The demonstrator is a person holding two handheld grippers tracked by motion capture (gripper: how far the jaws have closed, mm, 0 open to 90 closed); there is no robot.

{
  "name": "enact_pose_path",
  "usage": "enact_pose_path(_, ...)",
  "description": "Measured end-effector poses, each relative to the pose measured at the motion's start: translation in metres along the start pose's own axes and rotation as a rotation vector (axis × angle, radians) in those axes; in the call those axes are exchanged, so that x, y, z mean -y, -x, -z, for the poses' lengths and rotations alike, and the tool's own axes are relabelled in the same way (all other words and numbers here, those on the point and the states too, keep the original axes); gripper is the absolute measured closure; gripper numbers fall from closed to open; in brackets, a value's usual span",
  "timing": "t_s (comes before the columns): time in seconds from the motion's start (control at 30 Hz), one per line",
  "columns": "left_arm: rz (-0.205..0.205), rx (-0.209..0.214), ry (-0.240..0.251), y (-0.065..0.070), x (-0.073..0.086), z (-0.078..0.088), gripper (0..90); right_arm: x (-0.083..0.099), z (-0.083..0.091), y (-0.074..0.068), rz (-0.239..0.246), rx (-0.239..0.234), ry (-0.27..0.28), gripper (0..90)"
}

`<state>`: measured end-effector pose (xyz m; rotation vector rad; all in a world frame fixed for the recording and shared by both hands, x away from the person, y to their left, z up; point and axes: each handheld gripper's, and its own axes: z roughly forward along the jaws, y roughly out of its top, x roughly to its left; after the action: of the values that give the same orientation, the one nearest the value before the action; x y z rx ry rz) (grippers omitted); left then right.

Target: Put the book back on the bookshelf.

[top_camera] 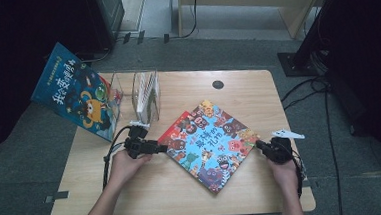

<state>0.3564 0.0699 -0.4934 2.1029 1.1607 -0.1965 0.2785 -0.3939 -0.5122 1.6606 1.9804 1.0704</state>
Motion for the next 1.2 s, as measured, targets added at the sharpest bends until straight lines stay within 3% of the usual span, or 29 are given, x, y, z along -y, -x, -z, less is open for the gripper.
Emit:
enact_pose_path(0.23,0.006,-0.017,-0.029,0.005,0.003,-0.002,41.6,-0.002,-0.004,0.002,-0.015,-0.012,0.003,90.0)
enact_pose_path(0.53,0.014,0.017,-0.063,0.015,0.017,0.0,43.5,-0.008,-0.01,0.0,-0.009,-0.035,-0.009,90.0)
enact_pose_path(0.73,0.001,0.047,-0.028,0.024,0.023,0.005,42.9,-0.013,-0.018,-0.005,0.018,-0.069,-0.01,90.0)
enact_pose_path(1.03,0.005,0.041,-0.048,0.03,0.029,0.004,42.6,-0.021,-0.027,-0.012,0.022,-0.109,-0.03,90.0)
enact_pose_path(1.2,0.022,0.055,-0.036,0.032,0.033,0.009,42.5,-0.024,-0.032,-0.018,0.055,-0.131,-0.033,90.0)
